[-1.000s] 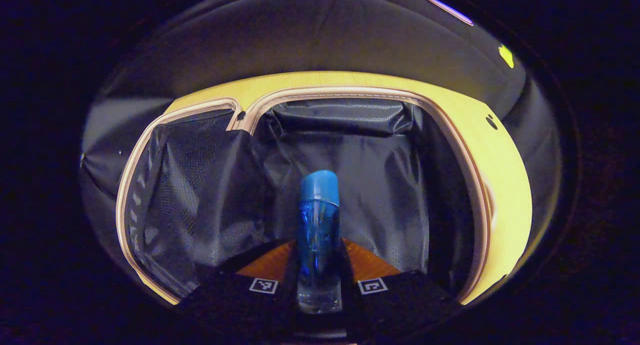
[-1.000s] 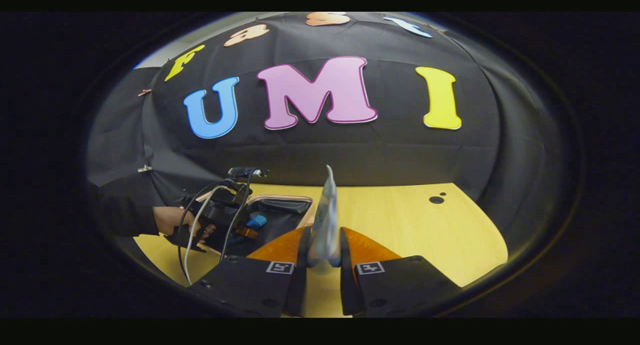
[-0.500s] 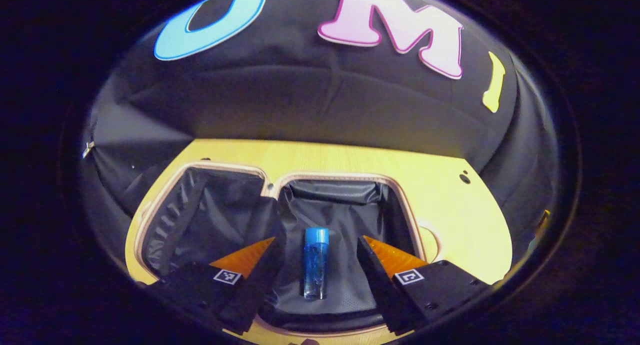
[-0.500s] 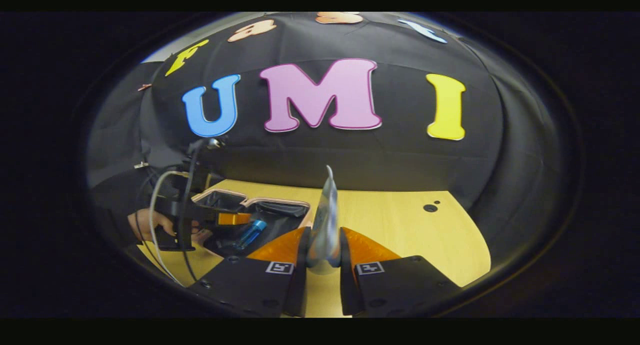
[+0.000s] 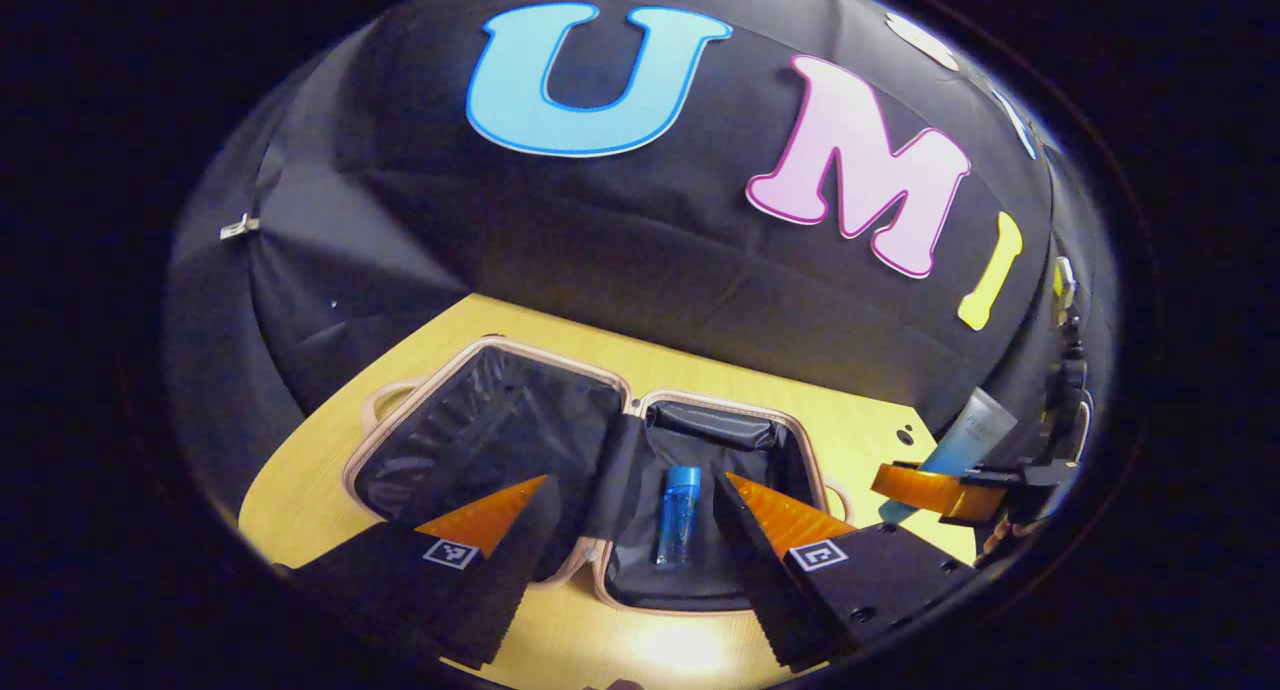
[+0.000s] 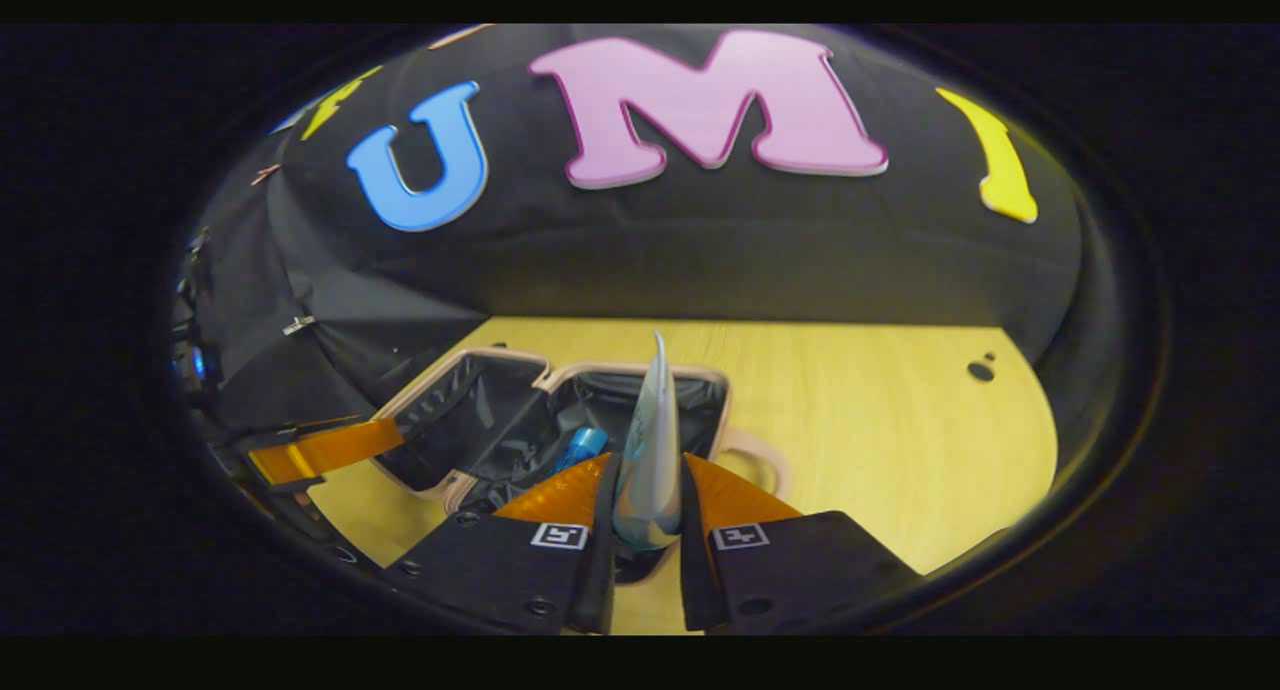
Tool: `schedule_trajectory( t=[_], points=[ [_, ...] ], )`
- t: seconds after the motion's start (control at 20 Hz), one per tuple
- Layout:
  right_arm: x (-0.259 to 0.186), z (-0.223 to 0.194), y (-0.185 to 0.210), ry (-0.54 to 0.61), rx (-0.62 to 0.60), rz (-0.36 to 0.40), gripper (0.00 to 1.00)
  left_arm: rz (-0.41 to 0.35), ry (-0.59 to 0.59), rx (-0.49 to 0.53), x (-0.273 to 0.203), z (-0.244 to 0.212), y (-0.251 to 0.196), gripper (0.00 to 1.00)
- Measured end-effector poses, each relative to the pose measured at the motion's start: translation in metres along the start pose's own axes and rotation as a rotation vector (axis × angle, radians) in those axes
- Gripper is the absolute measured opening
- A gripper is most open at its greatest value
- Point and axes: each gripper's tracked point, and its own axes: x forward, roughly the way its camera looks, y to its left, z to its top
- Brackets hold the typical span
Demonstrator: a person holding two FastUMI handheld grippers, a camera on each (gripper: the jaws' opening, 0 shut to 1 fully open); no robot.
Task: First open the suitcase, pack the skin care products into it, and then close the suitcase.
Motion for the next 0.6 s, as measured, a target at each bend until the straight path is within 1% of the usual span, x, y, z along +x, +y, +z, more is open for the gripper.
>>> schedule_trajectory(
  t=[0.1,0.2,0.25,0.3,0.4,0.55,0.6],
  points=[
    [0.025,-0.026,0.008,0.093,0.021,-0.003,0.27,0.013,0.021,-0.036,-0.005,-0.009,0.014,0.97],
    [0.047,-0.049,0.018,0.169,0.030,-0.005,0.30,0.013,0.042,-0.045,-0.009,-0.018,0.026,0.97],
    [0.056,-0.059,0.022,0.208,0.038,-0.008,0.22,0.016,0.040,-0.043,-0.009,-0.018,0.030,0.97],
    [0.066,-0.066,0.024,0.235,0.049,-0.018,0.30,0.022,0.039,-0.038,-0.010,-0.018,0.034,0.97],
    [0.081,-0.076,0.027,0.281,0.080,-0.042,0.30,0.028,0.028,-0.017,-0.012,-0.011,0.038,0.97],
    [0.101,-0.089,0.028,0.350,0.118,-0.068,0.31,0.016,0.016,0.003,-0.017,-0.003,0.037,0.97],
    [0.104,-0.089,0.025,0.351,0.121,-0.084,0.23,0.009,0.015,-0.007,-0.019,0.000,0.037,0.97]
  ],
)
